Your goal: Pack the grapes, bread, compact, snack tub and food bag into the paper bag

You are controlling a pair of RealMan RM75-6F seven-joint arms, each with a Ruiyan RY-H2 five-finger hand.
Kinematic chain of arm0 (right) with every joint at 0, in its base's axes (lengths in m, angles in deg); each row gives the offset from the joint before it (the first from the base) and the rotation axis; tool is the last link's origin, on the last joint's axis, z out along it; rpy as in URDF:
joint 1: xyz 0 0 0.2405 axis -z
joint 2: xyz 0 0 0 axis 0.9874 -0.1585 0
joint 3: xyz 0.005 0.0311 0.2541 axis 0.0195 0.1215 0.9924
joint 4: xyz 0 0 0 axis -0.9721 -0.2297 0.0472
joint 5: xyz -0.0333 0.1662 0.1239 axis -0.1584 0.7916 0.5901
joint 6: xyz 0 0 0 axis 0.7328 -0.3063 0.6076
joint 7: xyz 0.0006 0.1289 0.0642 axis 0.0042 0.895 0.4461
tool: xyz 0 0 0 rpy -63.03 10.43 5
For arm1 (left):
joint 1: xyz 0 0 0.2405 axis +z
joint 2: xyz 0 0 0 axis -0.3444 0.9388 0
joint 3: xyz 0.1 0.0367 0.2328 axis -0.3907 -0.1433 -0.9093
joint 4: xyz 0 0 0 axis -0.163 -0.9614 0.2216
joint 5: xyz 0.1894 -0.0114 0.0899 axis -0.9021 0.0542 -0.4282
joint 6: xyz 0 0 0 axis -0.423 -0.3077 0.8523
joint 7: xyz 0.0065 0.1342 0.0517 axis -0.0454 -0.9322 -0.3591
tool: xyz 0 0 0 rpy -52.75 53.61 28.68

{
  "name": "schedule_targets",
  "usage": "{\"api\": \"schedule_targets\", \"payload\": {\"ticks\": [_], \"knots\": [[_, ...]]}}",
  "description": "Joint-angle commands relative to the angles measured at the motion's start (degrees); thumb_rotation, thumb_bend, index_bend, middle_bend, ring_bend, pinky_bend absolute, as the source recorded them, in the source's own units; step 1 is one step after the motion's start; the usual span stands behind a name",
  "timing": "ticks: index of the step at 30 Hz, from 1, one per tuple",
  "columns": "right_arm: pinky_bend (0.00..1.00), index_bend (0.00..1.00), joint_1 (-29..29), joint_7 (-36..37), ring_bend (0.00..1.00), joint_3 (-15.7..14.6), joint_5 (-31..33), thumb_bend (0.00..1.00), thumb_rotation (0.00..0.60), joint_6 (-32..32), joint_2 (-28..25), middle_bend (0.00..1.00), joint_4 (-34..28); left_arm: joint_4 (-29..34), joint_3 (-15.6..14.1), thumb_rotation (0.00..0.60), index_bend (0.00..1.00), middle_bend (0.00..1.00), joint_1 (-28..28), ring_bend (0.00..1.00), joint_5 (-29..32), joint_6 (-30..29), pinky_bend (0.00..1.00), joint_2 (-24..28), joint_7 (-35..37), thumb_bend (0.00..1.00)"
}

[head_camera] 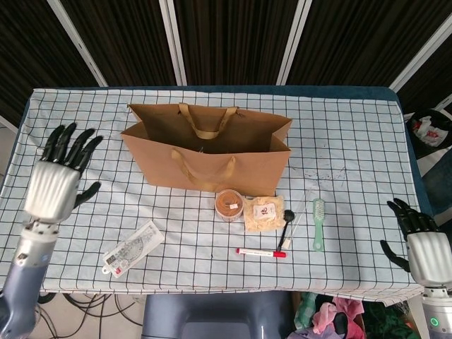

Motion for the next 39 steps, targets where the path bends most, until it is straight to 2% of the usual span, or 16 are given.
{"api": "schedule_targets", "payload": {"ticks": [1,4,7,8,12,17,20,27,39], "knots": [[0.25,0.13,-2.7,-0.2,0.22,-1.1,-2.7,0.2,0.6,3.9,-2.7,0.13,-3.6,-5.8,-9.0,0.6,0.15,0.13,9.3,0.0,-5.3,-7.0,0.08,2.1,8.5,0.01],[0.25,0.13,-6.0,-0.2,0.21,-1.6,-5.6,0.19,0.6,8.6,-5.2,0.13,-8.2,-10.6,-11.1,0.6,0.15,0.12,12.5,0.0,-4.2,-8.3,0.07,0.5,15.7,0.01],[0.25,0.13,-9.3,-1.2,0.21,-1.8,-7.3,0.19,0.6,13.4,-6.7,0.13,-12.1,-15.1,-11.5,0.6,0.14,0.11,14.4,0.0,-3.6,-9.8,0.07,-1.3,21.2,0.01],[0.25,0.13,-11.3,-1.7,0.21,-2.0,-7.6,0.19,0.6,17.0,-7.3,0.13,-14.3,-17.2,-11.6,0.6,0.13,0.1,15.2,0.0,-3.5,-10.6,0.06,-2.3,23.7,0.01],[0.25,0.13,-16.6,-2.3,0.21,-1.3,-6.2,0.19,0.6,25.9,-7.7,0.13,-19.0,-21.5,-12.0,0.6,0.1,0.07,16.2,0.0,-4.7,-11.6,0.06,-4.1,29.5,0.02],[0.24,0.13,-22.9,-4.5,0.17,1.7,-1.6,0.19,0.6,34.7,-4.4,0.13,-21.1,-23.8,-12.2,0.6,0.09,0.07,16.4,0.0,-6.2,-11.8,0.06,-4.4,32.3,0.02],[0.24,0.13,-26.8,-6.7,0.15,4.0,2.6,0.19,0.6,39.3,-1.3,0.12,-20.7,-23.8,-11.6,0.6,0.09,0.07,16.5,0.0,-5.0,-10.9,0.05,-4.3,33.5,0.02],[0.22,0.13,-32.2,-11.7,0.14,7.6,12.1,0.19,0.6,43.6,6.0,0.12,-16.4,-24.2,-11.1,0.6,0.09,0.07,16.5,0.0,-5.2,-10.0,0.05,-4.5,33.4,0.02],[0.22,0.13,-39.1,-19.2,0.12,9.6,24.1,0.17,0.6,44.7,16.6,0.09,-6.5,-24.8,-9.0,0.6,0.09,0.07,17.0,0.0,-3.9,-9.7,0.05,-5.3,32.5,0.02]]}}
